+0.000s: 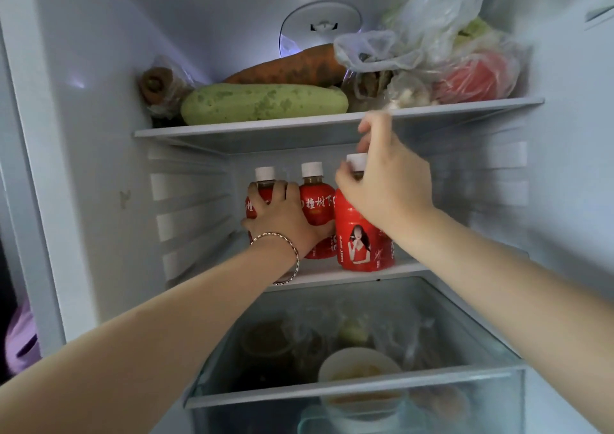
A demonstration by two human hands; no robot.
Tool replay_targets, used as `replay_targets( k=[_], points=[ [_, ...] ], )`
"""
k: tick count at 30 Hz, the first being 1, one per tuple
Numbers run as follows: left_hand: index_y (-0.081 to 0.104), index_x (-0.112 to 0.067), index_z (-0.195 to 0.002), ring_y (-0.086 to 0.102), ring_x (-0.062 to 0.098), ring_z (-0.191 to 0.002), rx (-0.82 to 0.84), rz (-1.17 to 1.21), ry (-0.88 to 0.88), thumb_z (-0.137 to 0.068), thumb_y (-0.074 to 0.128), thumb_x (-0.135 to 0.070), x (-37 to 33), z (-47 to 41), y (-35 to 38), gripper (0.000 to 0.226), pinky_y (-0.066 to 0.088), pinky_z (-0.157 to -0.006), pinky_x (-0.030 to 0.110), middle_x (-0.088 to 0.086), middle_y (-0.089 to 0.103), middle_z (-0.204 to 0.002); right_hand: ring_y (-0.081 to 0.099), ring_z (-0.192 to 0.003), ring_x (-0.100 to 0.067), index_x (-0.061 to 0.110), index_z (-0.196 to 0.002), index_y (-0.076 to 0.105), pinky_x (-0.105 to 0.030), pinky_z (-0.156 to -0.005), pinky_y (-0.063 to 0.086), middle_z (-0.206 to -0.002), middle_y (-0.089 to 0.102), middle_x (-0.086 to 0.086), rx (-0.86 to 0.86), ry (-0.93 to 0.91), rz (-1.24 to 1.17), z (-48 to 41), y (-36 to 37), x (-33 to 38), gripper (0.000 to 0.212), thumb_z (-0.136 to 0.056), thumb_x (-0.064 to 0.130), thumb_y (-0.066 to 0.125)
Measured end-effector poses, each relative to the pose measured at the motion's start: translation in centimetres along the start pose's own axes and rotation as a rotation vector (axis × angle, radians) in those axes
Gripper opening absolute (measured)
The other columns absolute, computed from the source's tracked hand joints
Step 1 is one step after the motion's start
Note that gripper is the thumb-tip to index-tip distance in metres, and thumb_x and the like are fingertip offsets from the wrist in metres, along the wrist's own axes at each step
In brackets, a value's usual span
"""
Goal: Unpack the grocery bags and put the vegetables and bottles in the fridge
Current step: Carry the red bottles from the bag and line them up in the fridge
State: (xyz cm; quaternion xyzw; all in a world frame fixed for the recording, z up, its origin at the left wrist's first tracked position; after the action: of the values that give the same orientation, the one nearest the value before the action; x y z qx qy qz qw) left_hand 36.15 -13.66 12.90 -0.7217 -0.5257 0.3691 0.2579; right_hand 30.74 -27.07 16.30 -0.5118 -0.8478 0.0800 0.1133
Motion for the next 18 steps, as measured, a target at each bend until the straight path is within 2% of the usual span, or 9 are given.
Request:
replay_targets(
  k=[1,3,5,8,11,13,15,18],
  points=[
    [0.026,-0.024,-0.139,-0.007,0.034,-0.141,-0.003,-0.002,-0.001,-0.073,0.058,-0.066,0.0,0.0,0.0,0.085,0.035,-0.1,0.06,-0.006,0.024,-0.147,0.059,-0.09,-0.023,0.013,-0.118,0.047,-0.028,-0.06,0.042,-0.113,0.055,-0.003,0.071,-0.023,0.055,0.9,0.4,-0.5,0.037,-0.088,0.033,0.055],
    [0.024,-0.024,-0.14,-0.007,0.035,-0.141,0.002,-0.013,-0.006,-0.073,0.057,-0.067,0.0,0.0,0.2,0.086,0.034,-0.1,0.06,-0.005,0.022,-0.148,0.052,-0.113,-0.03,0.02,-0.129,0.044,-0.038,-0.081,0.048,-0.142,0.033,-0.007,0.235,0.028,0.096,2.5,1.1,-1.4,0.048,-0.089,0.045,0.054],
    [0.022,-0.024,-0.142,-0.008,0.036,-0.141,0.016,-0.015,-0.003,-0.074,0.057,-0.066,0.0,-0.1,0.3,0.088,0.032,-0.102,0.061,-0.003,0.019,-0.15,0.045,-0.124,-0.035,0.031,-0.141,0.027,-0.043,-0.089,0.048,-0.152,0.015,-0.009,0.375,0.131,0.108,3.4,1.7,-1.9,0.063,-0.087,0.056,0.049],
    [0.02,-0.025,-0.144,-0.006,0.038,-0.141,0.045,-0.036,-0.001,-0.073,0.06,-0.066,0.5,-1.4,0.7,0.091,0.024,-0.106,0.062,0.001,0.016,-0.15,0.049,-0.119,-0.039,0.042,-0.146,0.002,-0.043,-0.089,0.05,-0.153,0.006,-0.015,0.573,0.251,0.122,3.2,3.0,-2.6,0.08,-0.083,0.067,0.045],
    [0.022,-0.026,-0.144,0.005,0.034,-0.142,0.058,-0.068,0.033,-0.068,0.06,-0.071,2.0,-3.9,2.0,0.096,0.011,-0.11,0.063,0.005,0.021,-0.149,0.05,-0.119,-0.039,0.041,-0.147,0.001,-0.04,-0.097,0.046,-0.153,-0.003,-0.018,0.746,0.296,0.056,2.3,4.6,-2.9,0.088,-0.08,0.068,0.051],
    [0.024,-0.027,-0.142,0.008,0.033,-0.143,0.051,-0.08,0.044,-0.069,0.061,-0.069,2.9,-5.5,3.1,0.092,0.01,-0.109,0.066,0.005,0.024,-0.148,0.048,-0.121,-0.039,0.036,-0.149,0.001,-0.038,-0.102,0.041,-0.152,-0.004,-0.021,0.82,0.308,0.035,1.3,6.3,-2.7,0.092,-0.08,0.065,0.055],
    [0.024,-0.027,-0.142,0.007,0.034,-0.143,0.041,-0.116,0.051,-0.07,0.063,-0.064,3.6,-6.5,3.9,0.089,0.011,-0.108,0.067,0.004,0.024,-0.149,0.049,-0.119,-0.041,0.032,-0.149,-0.002,-0.038,-0.103,0.039,-0.15,-0.009,-0.027,0.867,0.333,0.041,0.3,8.5,-2.5,0.098,-0.078,0.063,0.059],
    [0.018,-0.027,-0.146,-0.003,0.04,-0.142,0.08,-0.153,0.052,-0.068,0.072,-0.054,4.6,-7.5,4.4,0.098,0.01,-0.109,0.067,0.003,0.018,-0.15,0.053,-0.112,-0.045,0.034,-0.148,-0.004,-0.043,-0.101,0.042,-0.147,-0.013,-0.032,0.882,0.396,0.089,-0.9,12.4,-3.0,0.102,-0.077,0.055,0.066]
  ],
)
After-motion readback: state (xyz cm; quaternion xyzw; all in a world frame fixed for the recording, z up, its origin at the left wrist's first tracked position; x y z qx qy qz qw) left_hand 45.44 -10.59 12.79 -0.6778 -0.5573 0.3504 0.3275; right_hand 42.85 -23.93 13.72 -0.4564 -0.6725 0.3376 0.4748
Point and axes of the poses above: each hand's wrist, its own z-axis away from the middle knuckle, its own y-axis out of the palm, x = y × z, the point moved 2 cm from there along -z, towards the middle knuckle
